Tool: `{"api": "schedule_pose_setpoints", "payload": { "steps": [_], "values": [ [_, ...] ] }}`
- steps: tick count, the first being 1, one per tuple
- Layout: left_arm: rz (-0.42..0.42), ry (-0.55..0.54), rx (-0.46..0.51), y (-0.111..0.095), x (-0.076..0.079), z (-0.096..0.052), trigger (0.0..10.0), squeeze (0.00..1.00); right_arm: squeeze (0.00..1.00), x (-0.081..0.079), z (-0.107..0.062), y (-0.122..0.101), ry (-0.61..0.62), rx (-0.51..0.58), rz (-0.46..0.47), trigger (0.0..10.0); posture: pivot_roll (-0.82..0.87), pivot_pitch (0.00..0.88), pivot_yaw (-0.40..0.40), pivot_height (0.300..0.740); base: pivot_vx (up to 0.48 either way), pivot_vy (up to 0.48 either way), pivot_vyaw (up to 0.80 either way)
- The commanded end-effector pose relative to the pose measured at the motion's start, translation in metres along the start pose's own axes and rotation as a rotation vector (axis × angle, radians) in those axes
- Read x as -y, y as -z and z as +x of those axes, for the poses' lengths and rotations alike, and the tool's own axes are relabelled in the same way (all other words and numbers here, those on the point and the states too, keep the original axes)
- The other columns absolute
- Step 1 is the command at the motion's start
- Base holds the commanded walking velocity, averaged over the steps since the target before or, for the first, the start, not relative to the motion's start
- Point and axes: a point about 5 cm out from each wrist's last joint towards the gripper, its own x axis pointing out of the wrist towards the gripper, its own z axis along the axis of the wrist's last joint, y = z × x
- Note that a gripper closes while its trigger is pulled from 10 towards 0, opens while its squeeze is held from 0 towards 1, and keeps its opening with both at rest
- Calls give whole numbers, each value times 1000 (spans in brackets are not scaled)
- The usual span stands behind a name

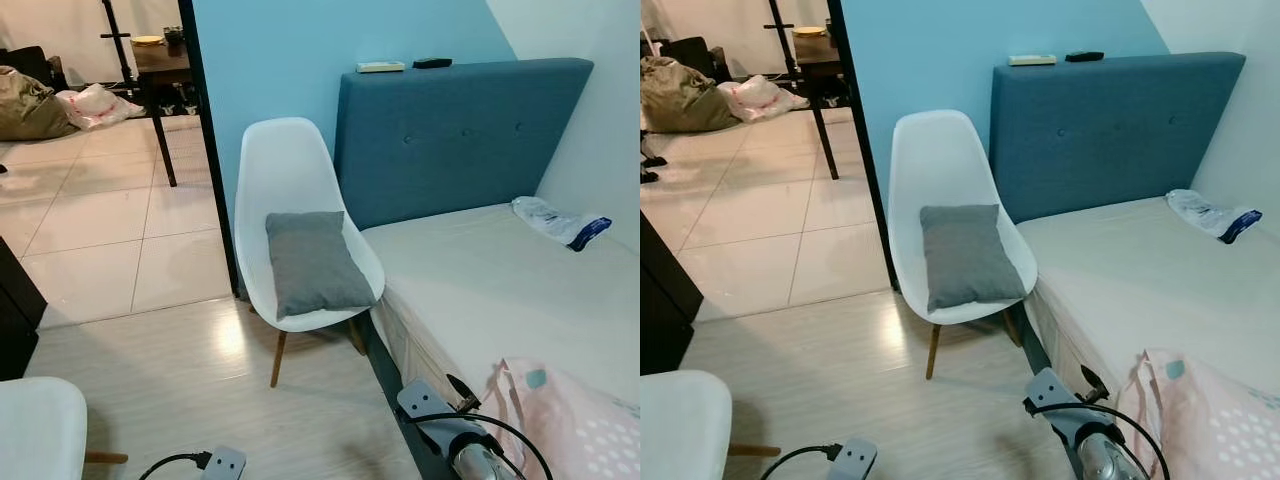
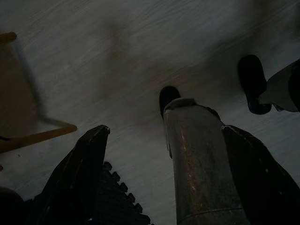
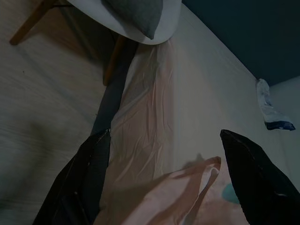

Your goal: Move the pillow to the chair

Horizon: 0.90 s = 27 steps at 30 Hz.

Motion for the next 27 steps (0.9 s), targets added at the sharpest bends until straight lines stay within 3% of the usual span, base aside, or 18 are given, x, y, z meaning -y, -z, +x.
{"api": "schedule_pose_setpoints", "payload": {
  "steps": [1,27],
  "values": [
    [3,-2,-11,3,0,0,10000,0,0,-2,0,-2,7,9,14,10000,-16,0,-45,740,0,0,0],
    [-16,-3,-7,2,0,0,10000,0,0,0,1,-3,9,14,15,10000,-17,0,-44,740,0,0,0]
  ]
}}
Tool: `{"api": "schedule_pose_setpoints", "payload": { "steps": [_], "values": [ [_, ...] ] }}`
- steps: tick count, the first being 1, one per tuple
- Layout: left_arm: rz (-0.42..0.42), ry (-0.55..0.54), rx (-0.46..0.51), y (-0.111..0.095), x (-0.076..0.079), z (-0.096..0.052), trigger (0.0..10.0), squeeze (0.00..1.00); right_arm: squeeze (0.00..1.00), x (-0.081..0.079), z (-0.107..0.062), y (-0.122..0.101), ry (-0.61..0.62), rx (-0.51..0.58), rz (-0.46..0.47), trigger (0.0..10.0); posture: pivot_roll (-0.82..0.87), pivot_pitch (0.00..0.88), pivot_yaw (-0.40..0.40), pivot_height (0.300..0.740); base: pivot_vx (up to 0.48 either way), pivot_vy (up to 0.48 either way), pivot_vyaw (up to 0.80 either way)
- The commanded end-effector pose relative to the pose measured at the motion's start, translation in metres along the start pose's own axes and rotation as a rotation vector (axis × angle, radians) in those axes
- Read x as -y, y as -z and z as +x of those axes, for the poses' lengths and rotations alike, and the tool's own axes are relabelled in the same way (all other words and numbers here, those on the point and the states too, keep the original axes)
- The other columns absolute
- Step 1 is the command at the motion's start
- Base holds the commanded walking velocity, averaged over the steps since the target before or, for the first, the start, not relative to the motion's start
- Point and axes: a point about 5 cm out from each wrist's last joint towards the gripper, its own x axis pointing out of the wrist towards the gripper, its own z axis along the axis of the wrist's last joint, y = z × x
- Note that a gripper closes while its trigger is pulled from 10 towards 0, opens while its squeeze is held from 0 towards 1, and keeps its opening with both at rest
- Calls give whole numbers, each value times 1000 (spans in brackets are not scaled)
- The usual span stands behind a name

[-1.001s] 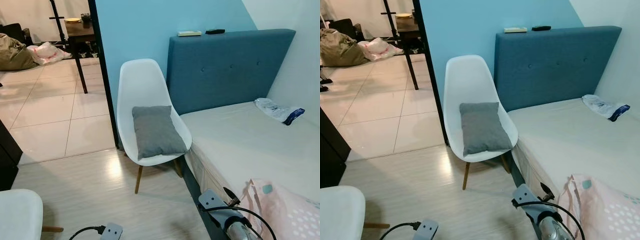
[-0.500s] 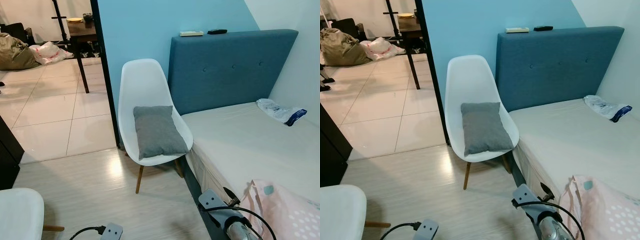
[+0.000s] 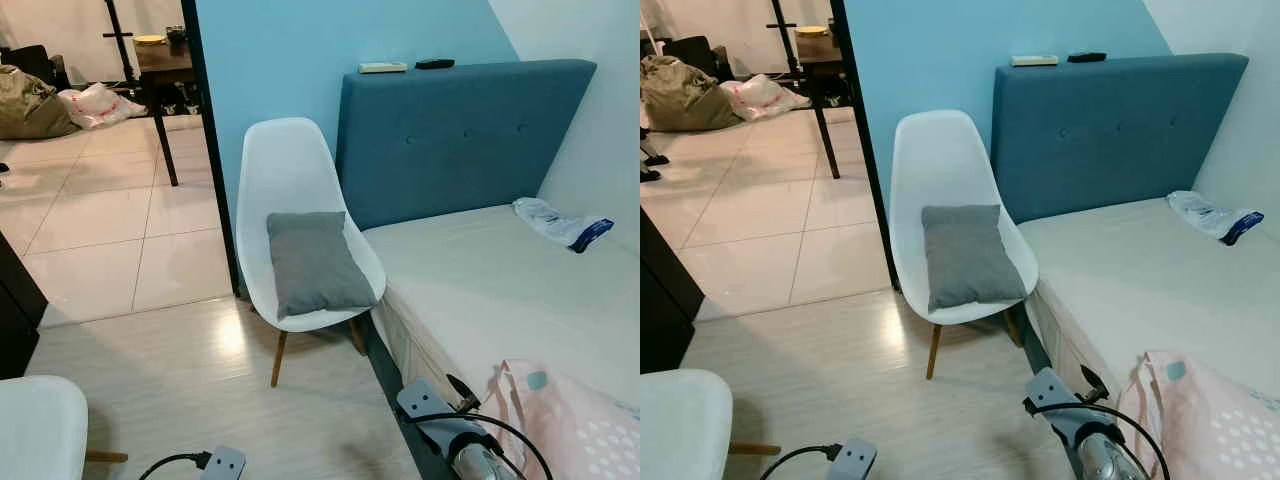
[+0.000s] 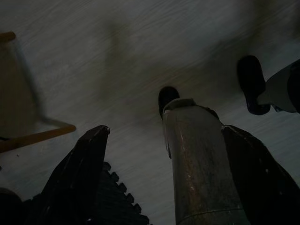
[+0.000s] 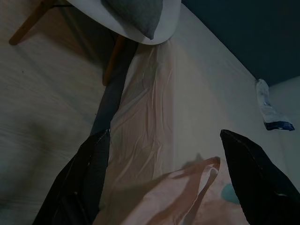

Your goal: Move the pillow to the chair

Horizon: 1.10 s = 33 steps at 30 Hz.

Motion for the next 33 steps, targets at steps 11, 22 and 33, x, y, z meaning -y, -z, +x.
{"api": "schedule_pose_setpoints", "payload": {
  "steps": [11,22,33],
  "values": [
    [-9,-4,-4,1,-1,0,10000,0,0,1,2,-5,10,17,15,10000,-15,0,-43,740,0,0,0],
    [-20,-6,-9,3,0,0,10000,0,0,2,2,-5,11,18,15,10000,-12,0,-47,740,0,0,0],
    [-24,-8,-16,5,-1,-1,10000,0,0,2,3,-5,11,18,15,10000,-12,0,-48,740,0,0,0]
  ]
}}
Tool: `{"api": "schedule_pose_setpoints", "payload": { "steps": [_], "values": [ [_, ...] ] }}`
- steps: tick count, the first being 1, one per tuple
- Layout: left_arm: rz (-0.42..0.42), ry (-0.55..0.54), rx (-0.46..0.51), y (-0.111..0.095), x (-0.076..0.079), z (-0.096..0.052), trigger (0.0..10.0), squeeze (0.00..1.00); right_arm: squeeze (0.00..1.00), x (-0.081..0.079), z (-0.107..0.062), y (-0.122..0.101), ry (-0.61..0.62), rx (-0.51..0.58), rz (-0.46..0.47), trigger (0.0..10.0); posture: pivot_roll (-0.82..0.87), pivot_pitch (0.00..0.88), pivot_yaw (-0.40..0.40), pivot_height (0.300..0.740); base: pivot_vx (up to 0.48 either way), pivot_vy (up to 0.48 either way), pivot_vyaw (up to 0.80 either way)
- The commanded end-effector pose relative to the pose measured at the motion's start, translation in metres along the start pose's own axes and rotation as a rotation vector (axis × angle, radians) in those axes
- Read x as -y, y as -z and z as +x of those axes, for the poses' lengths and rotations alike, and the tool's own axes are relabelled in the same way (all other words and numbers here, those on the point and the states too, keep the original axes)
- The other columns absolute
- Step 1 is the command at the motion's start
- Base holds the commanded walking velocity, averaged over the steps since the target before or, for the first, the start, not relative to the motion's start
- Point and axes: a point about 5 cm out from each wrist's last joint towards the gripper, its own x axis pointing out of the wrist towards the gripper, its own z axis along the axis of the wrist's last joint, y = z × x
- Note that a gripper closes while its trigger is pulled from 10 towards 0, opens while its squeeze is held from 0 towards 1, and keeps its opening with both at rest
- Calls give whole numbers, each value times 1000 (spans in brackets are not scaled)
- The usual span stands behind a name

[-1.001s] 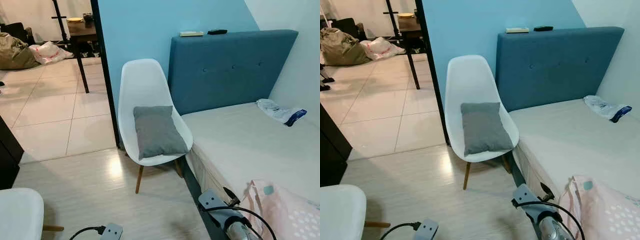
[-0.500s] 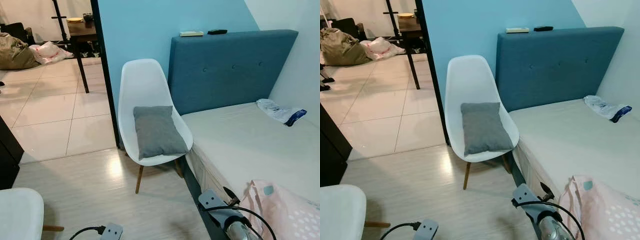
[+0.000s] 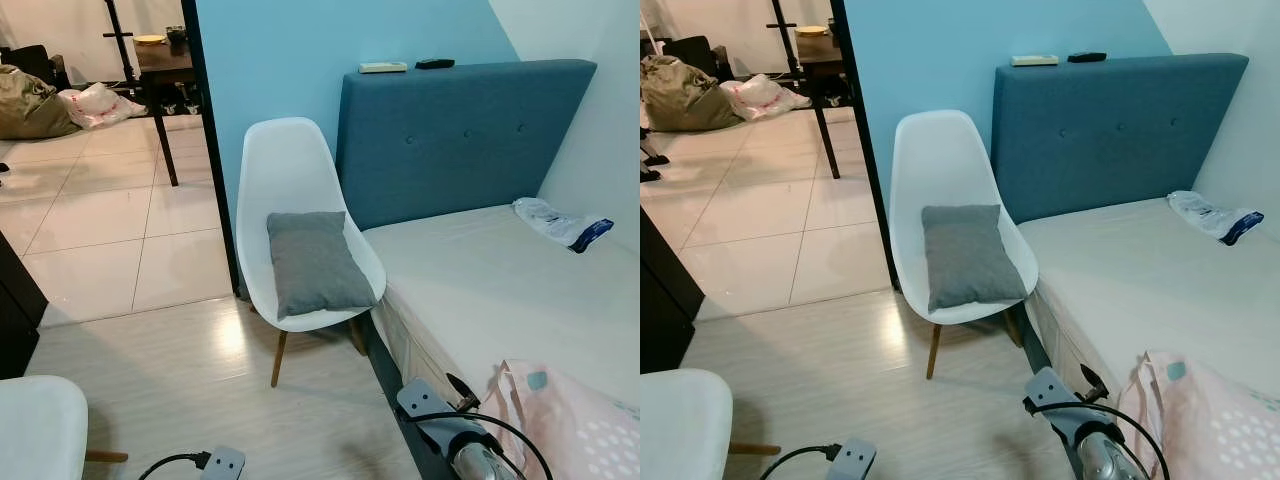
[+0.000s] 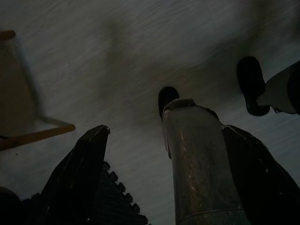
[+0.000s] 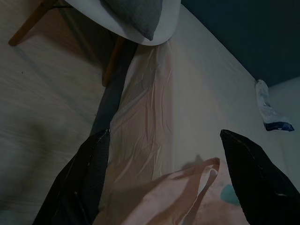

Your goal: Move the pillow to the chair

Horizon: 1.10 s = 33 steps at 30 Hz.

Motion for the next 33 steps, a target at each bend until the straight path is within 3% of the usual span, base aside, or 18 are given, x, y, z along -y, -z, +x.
{"api": "schedule_pose_setpoints", "payload": {
  "steps": [1,33],
  "values": [
    [-12,-4,-17,5,-1,-1,10000,0,0,2,2,-4,10,15,15,10000,-12,0,-48,740,0,0,0],
    [-1,10,-23,4,2,0,10000,0,0,4,4,-4,10,10,15,10000,-23,0,-32,740,0,0,0]
  ]
}}
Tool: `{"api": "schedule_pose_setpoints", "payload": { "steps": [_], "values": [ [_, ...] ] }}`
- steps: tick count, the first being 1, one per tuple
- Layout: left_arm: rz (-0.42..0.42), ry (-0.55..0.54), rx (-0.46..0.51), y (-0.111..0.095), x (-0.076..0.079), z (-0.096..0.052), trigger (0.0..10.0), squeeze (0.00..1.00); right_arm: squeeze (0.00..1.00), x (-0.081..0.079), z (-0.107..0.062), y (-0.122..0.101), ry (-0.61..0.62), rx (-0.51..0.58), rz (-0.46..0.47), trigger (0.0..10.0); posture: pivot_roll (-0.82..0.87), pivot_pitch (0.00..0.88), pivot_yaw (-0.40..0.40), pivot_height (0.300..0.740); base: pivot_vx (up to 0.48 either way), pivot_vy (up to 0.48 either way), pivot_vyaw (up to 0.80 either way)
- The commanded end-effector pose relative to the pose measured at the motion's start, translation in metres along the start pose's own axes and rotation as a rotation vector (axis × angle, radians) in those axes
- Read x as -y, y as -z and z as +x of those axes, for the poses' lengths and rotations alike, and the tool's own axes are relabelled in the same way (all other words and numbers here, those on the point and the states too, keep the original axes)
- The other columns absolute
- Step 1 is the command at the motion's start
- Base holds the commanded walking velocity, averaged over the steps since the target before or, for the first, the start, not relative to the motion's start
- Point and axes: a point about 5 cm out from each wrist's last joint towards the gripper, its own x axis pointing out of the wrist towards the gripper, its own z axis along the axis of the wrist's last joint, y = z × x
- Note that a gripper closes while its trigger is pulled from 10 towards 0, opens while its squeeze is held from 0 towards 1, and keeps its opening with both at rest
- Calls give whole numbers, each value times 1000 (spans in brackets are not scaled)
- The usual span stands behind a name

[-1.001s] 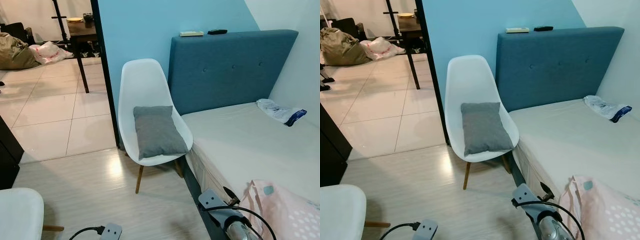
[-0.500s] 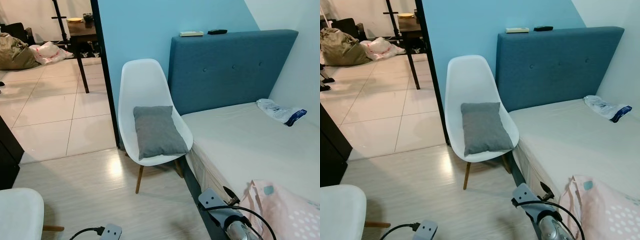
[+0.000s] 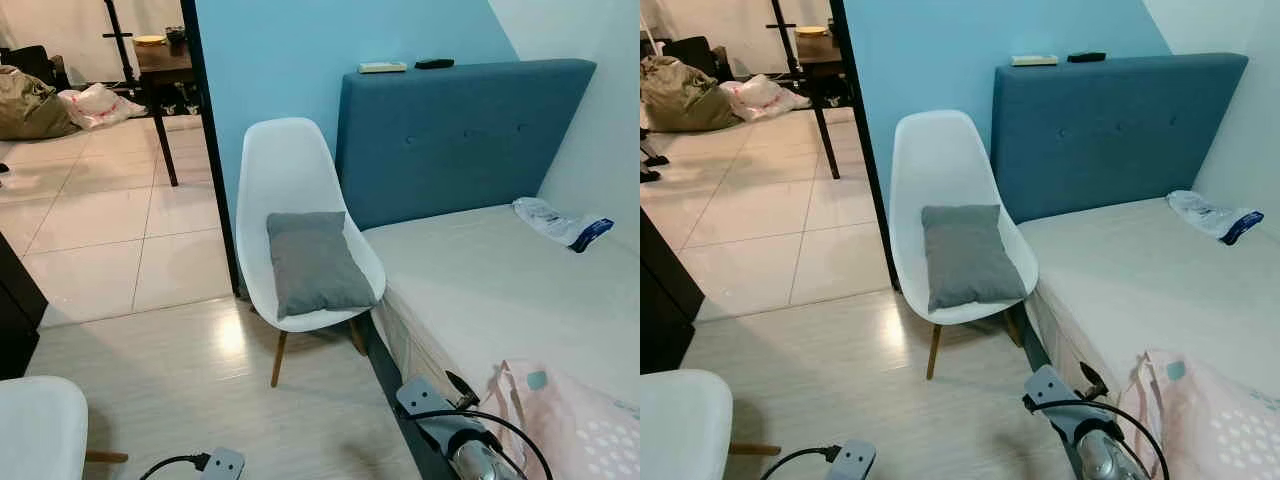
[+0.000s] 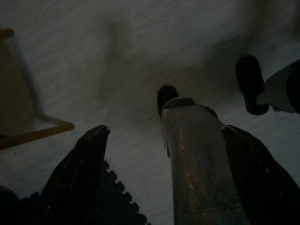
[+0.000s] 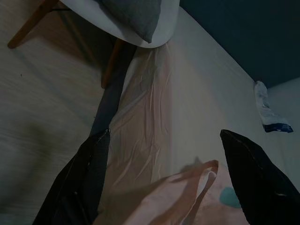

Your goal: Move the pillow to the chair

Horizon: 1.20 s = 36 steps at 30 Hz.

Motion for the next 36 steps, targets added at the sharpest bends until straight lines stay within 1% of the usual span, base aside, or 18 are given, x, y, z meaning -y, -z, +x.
{"api": "schedule_pose_setpoints", "payload": {
  "steps": [1,15,20,36],
  "values": [
    [1,5,-20,3,1,0,10000,0,0,2,2,-2,6,1,15,10000,-19,0,-30,740,0,0,0],
    [17,9,-25,4,-2,-1,10000,0,0,1,2,-2,4,-1,15,10000,-23,0,-14,740,0,0,0],
    [-7,9,-15,1,-1,0,10000,0,0,2,2,-3,5,2,15,10000,-22,0,-15,740,0,0,0],
    [-8,10,-13,0,-2,0,10000,0,0,2,3,-4,6,6,15,10000,-22,0,-8,740,0,0,0]
  ]
}}
